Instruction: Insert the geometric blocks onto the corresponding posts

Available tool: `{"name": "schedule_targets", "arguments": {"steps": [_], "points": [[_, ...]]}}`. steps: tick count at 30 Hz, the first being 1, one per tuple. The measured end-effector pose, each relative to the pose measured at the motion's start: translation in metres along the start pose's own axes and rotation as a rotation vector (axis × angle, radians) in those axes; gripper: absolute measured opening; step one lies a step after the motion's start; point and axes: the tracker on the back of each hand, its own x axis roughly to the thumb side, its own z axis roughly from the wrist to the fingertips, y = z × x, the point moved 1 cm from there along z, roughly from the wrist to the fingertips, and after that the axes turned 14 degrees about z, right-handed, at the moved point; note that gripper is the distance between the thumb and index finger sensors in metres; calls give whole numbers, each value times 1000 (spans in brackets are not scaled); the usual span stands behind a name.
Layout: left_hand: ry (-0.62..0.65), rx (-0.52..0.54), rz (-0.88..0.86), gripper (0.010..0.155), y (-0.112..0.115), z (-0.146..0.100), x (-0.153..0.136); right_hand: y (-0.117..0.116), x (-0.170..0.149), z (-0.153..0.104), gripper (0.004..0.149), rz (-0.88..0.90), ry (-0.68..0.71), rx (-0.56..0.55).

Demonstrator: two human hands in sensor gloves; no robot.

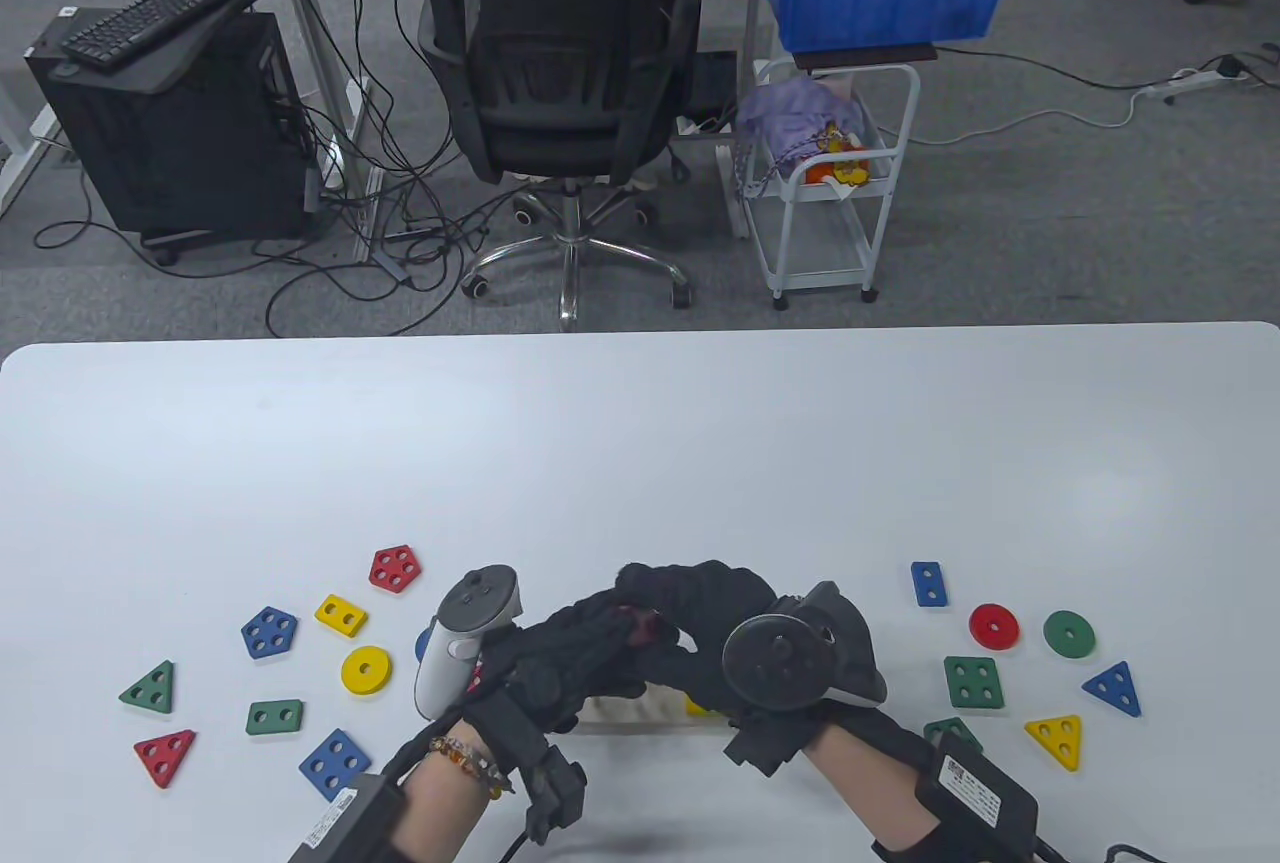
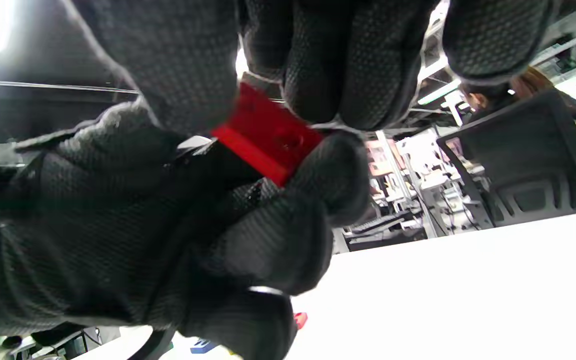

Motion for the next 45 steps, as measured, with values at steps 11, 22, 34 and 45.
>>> {"name": "schedule_targets", "arguments": {"steps": [11, 22, 34, 45], "points": [[-61, 378, 835, 74, -27, -23, 0, 37, -91, -72, 66, -219, -384, 63], [-64, 270, 1270, 72, 13, -5, -12, 64, -129, -107, 64, -318, -576, 48], [-145, 249, 1279, 77, 7, -9, -15, 66, -128, -107, 64, -306, -595, 71], [-425, 447, 1187, 68, -71, -63, -40, 106, -146, -123, 61, -313, -783, -91]]}}
